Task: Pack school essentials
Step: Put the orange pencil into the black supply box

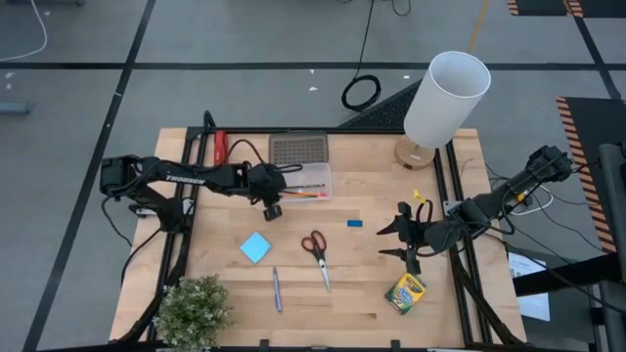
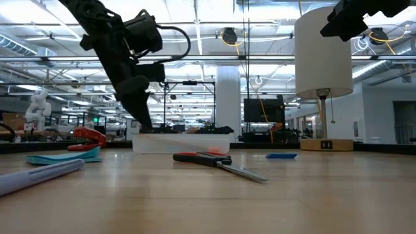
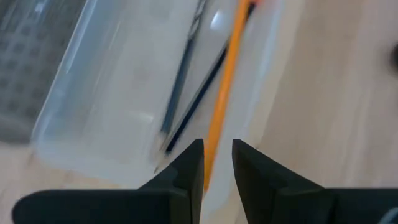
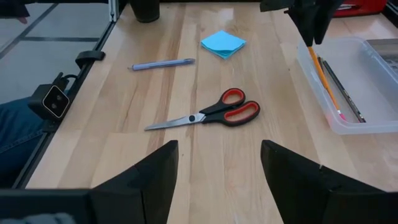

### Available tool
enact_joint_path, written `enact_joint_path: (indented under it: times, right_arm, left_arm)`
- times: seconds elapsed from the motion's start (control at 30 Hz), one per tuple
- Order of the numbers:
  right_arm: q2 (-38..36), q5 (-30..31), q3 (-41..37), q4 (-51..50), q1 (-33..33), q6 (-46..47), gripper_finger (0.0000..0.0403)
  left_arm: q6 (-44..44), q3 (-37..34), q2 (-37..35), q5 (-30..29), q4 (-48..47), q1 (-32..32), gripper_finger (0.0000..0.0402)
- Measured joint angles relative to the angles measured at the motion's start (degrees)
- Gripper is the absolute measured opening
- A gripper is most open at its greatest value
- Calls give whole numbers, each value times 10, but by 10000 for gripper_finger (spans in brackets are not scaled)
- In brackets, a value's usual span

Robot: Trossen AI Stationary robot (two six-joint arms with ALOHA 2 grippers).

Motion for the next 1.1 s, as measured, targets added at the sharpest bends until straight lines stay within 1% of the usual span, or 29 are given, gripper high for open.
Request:
enact_joint_path:
  times: [0.13,0.23,0.37,0.63,0.87,0.93,1.0,1.07,1.1]
  right_arm:
    - [0,0,0,0,0,0,222]
    - [0,0,0,0,0,0,222]
    - [0,0,0,0,0,0,222]
    - [0,0,0,0,0,0,222]
    - [0,0,0,0,0,0,222]
    - [0,0,0,1,0,0,222]
    - [0,0,0,1,0,-1,222]
    - [0,0,0,4,0,-2,222]
    - [0,0,0,5,0,-2,222]
  left_arm:
    - [-5,1,0,-6,-24,0,87]
    - [-1,1,0,-7,-24,0,87]
    - [8,1,0,-25,-20,0,88]
    - [25,1,0,-25,-16,0,88]
    - [44,2,30,-20,13,-1,88]
    - [46,0,38,-24,4,-1,88]
    - [51,3,48,-25,26,0,88]
    - [57,1,47,-25,10,1,88]
    - [60,1,51,-25,17,2,88]
